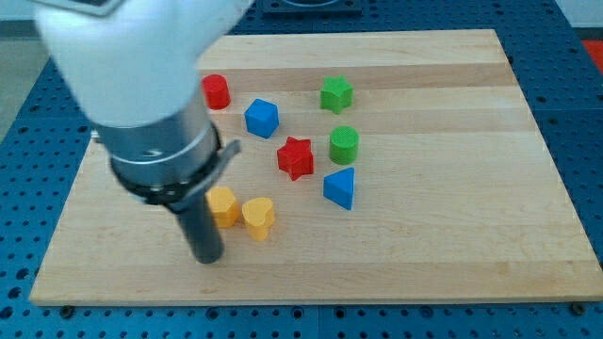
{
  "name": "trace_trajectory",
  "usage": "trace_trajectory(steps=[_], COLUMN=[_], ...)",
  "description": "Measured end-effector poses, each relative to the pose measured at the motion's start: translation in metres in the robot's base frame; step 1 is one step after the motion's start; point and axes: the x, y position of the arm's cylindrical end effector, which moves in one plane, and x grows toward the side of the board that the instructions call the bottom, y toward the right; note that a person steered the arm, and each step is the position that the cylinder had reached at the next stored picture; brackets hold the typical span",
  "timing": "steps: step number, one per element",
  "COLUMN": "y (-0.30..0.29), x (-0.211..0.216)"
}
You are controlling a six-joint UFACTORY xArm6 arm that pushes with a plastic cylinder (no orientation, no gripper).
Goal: Slide the yellow hexagon along with yellow heart towards bottom center
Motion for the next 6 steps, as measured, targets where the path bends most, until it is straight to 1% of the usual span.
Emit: trace_trajectory(steps=[1, 2, 3, 4, 6], y=[-0.034, -0.037, -0.023, 0.002, 0.06], x=[-0.032, -0.08, -0.081, -0.065, -0.052])
